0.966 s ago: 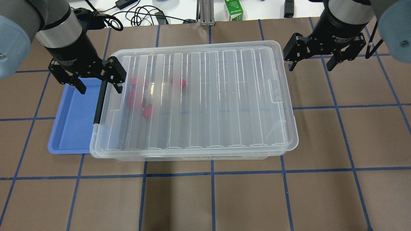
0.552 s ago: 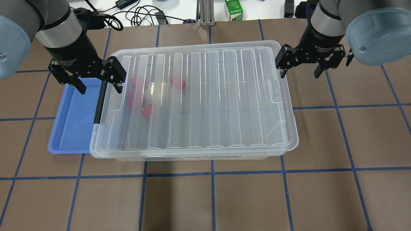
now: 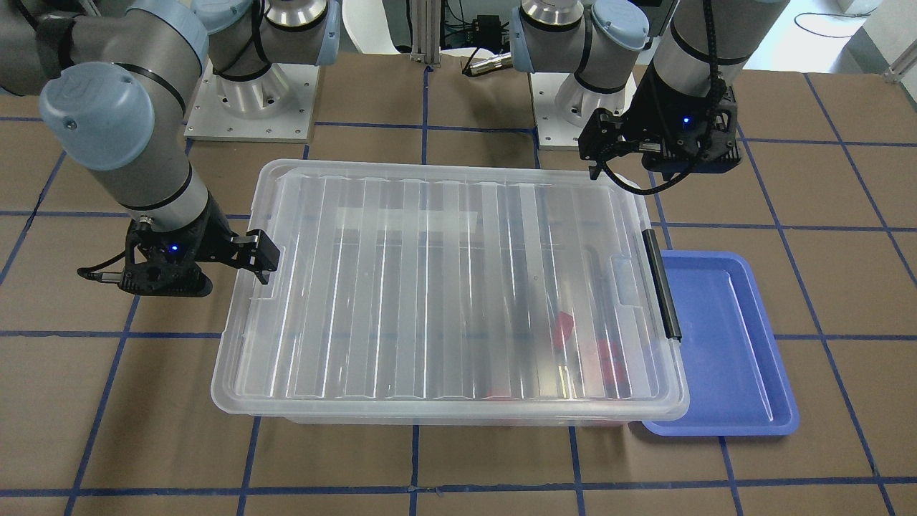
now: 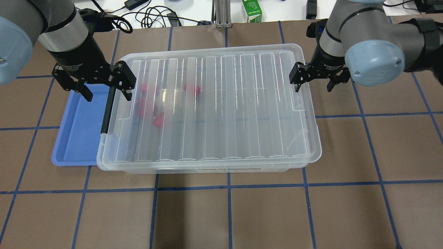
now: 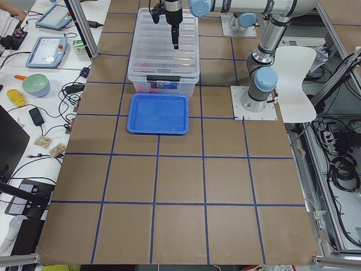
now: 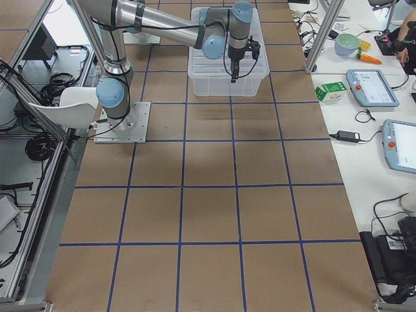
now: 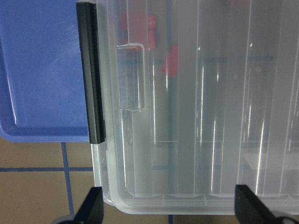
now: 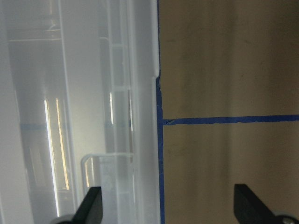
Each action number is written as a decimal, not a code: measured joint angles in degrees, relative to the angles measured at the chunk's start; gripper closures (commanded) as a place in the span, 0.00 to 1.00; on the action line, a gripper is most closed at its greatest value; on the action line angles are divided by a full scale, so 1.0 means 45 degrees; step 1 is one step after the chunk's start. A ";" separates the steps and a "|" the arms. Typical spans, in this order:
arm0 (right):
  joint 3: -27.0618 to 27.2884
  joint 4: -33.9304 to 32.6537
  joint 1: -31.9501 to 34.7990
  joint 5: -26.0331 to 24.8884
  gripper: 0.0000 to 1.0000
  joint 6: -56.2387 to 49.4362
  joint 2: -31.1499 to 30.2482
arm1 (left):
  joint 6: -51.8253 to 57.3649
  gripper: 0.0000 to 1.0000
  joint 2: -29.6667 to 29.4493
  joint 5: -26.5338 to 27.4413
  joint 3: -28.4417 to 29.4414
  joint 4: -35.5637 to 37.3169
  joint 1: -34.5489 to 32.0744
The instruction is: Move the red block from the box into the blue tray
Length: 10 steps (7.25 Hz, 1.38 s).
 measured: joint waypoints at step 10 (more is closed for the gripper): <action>0.0344 -0.0544 -0.2077 -0.0448 0.00 -0.3166 -0.0005 | 0.0034 0.00 -0.0014 -0.0014 -0.0013 -0.0053 -0.0008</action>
